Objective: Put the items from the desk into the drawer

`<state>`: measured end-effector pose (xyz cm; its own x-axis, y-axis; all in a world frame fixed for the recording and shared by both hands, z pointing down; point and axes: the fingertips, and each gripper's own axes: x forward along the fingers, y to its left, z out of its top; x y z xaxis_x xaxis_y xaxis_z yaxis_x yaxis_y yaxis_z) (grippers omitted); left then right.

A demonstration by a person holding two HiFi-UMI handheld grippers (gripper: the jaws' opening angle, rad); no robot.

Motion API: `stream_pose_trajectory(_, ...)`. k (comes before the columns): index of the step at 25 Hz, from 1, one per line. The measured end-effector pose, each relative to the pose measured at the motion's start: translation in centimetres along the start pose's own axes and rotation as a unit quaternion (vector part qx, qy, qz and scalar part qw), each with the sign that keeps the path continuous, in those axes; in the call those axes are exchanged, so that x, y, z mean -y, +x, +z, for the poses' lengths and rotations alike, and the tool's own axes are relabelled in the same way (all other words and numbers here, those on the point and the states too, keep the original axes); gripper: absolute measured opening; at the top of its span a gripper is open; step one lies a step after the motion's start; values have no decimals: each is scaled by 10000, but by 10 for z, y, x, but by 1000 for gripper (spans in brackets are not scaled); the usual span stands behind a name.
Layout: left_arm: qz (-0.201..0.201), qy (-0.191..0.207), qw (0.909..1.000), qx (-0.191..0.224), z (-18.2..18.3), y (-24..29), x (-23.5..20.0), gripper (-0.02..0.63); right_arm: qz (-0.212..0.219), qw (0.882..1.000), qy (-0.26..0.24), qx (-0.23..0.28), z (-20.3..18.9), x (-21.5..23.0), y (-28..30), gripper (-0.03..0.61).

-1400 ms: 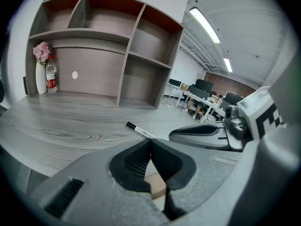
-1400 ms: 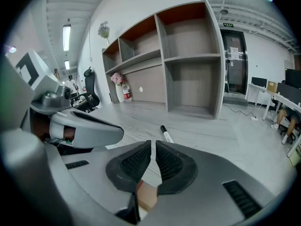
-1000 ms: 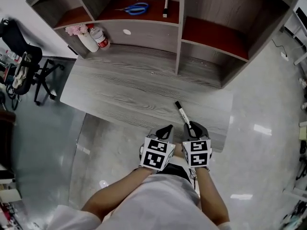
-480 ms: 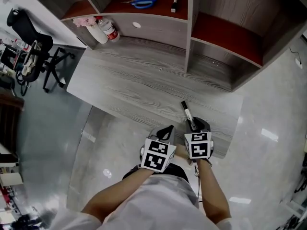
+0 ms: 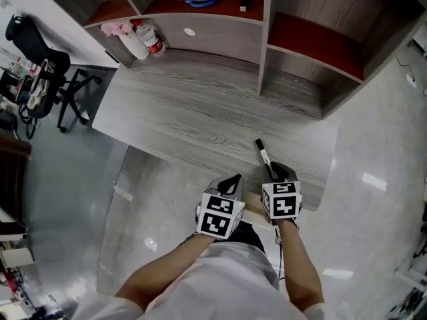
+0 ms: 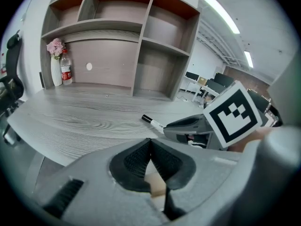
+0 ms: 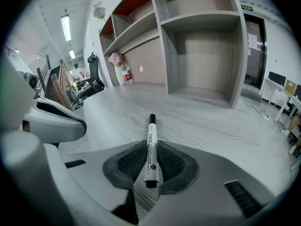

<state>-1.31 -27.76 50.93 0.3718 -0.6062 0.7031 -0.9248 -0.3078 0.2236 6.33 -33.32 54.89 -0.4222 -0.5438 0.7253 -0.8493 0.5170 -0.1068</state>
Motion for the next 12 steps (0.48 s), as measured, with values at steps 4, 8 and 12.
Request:
stream_pose_trajectory(4,-217,159,9996,5,-10,-8,7,3,-115,9999,51,56,-12,-12,-11,55)
stream_pose_trajectory(8,-346,214,9992,22,-23,-20,9,3,-202,9995,160,162,-22,-22,-20,54)
stream_pose_trajectory(12,-384,199,9991,41,-37,-33,3,3,-311,9986,242,340,-27,-35,-34,54)
